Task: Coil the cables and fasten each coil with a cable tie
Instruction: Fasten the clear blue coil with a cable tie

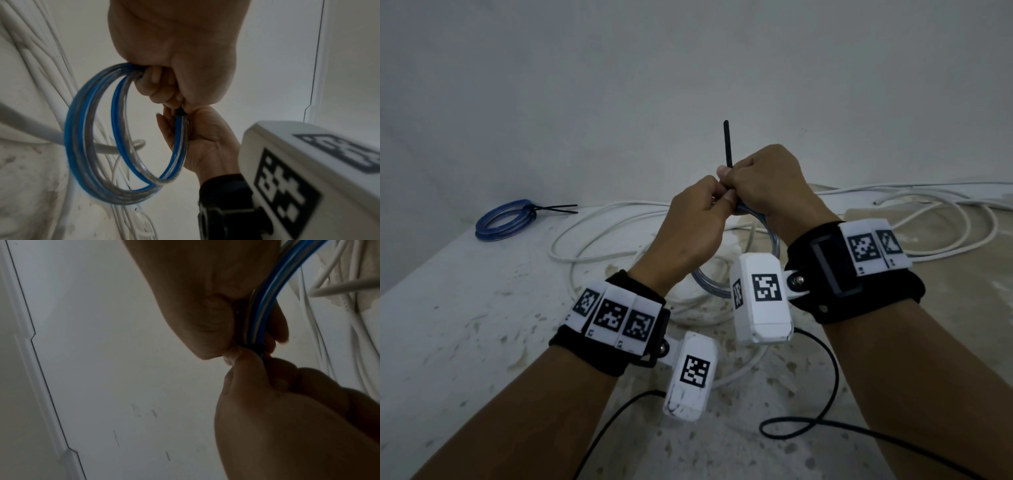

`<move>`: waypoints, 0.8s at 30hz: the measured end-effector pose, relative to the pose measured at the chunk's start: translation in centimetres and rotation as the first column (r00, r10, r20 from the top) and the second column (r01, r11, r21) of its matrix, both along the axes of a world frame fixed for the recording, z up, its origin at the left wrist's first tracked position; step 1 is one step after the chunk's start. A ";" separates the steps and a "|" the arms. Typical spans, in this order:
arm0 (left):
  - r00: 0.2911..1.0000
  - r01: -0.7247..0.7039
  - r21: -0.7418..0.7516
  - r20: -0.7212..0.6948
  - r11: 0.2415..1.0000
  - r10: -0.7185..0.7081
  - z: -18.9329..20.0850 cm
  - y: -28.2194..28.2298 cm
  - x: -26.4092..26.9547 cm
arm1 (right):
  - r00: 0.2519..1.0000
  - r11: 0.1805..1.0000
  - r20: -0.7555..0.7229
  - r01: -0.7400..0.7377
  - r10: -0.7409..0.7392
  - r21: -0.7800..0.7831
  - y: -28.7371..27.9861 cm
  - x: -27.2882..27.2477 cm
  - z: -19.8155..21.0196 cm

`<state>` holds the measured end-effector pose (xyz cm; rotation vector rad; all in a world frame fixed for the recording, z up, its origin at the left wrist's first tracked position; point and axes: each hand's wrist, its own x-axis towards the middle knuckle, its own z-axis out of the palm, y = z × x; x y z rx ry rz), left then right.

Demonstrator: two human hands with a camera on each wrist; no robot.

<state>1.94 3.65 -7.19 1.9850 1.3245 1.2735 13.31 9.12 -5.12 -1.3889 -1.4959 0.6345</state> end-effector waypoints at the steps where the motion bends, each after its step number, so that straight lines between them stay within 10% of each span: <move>1: 1.000 -0.006 0.003 -0.006 1.000 0.006 0.1 0.0 0.0 | 1.000 1.000 0.002 0.015 -0.015 0.008 0.1 -0.1 0.0; 9: 0.991 0.066 -0.106 0.121 0.992 -0.053 2.9 0.3 -1.1 | 0.996 0.994 -0.078 -0.034 0.043 0.105 -2.1 0.0 1.6; 15: 0.997 -0.015 -0.112 0.076 0.994 0.023 6.3 -1.3 -5.0 | 0.851 0.845 -0.330 -0.489 0.409 -0.216 -5.6 -1.0 5.0; 24: 0.968 -0.155 -0.209 0.163 0.966 0.190 7.8 -5.0 -8.8 | 0.864 0.866 -0.068 -0.500 0.498 -0.006 -8.6 -6.1 6.6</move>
